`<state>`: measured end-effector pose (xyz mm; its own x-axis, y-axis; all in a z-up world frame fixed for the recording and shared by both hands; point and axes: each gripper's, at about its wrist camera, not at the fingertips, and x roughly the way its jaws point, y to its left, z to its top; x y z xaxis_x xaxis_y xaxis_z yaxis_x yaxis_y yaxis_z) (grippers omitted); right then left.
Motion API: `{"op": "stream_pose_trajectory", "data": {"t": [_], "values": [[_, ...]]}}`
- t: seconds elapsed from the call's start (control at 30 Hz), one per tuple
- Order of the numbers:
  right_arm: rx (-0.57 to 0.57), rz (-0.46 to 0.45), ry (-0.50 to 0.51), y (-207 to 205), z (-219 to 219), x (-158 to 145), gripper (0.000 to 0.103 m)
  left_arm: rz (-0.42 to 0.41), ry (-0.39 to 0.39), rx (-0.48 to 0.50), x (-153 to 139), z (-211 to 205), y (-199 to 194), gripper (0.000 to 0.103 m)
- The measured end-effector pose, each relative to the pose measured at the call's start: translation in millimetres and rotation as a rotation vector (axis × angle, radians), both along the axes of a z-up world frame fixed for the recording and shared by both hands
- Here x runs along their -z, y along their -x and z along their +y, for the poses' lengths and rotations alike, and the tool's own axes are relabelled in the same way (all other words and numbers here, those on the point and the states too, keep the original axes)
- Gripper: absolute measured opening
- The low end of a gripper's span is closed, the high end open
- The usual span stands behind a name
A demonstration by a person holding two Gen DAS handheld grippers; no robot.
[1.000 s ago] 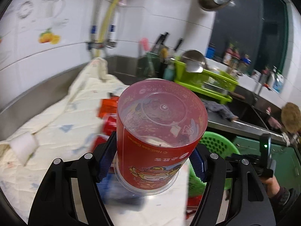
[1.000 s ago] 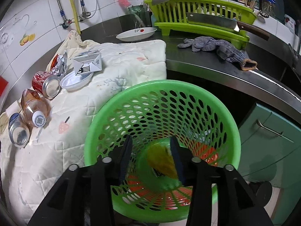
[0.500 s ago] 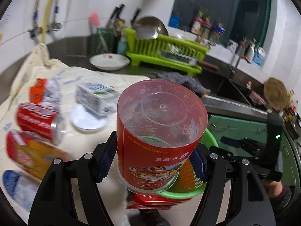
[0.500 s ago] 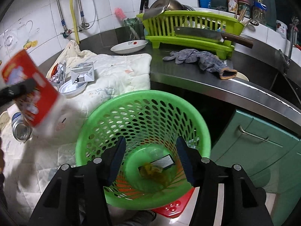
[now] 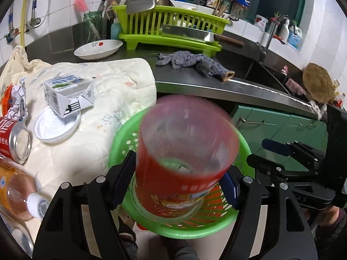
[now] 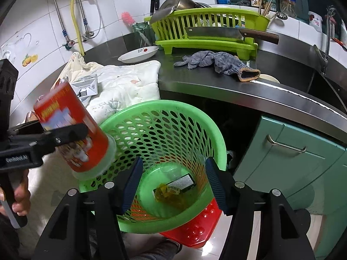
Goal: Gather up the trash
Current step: 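Open both tools to drop the wrapper and red cup into the basket, then move the left tool back to the blue-and-silver can and grasp it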
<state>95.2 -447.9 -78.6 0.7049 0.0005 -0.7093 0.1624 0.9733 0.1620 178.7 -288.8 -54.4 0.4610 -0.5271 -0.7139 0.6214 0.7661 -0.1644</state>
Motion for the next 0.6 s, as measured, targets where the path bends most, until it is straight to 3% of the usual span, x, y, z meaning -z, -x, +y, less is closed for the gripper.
{"op": "stream_pose_trajectory", "data": {"t": [0.3, 0.6], "values": [[-0.024, -0.006, 0.003, 0.4, 14.2, -6.1, 0.058, -0.022, -0.003, -0.021, -10.8, 18.9, 8.4, 0.072], [-0.09, -0.023, -0.009, -8.8, 45.9, -17.7, 0.058, -0.061, -0.021, -0.116, -32.9, 71.8, 22.0, 0.072]]}}
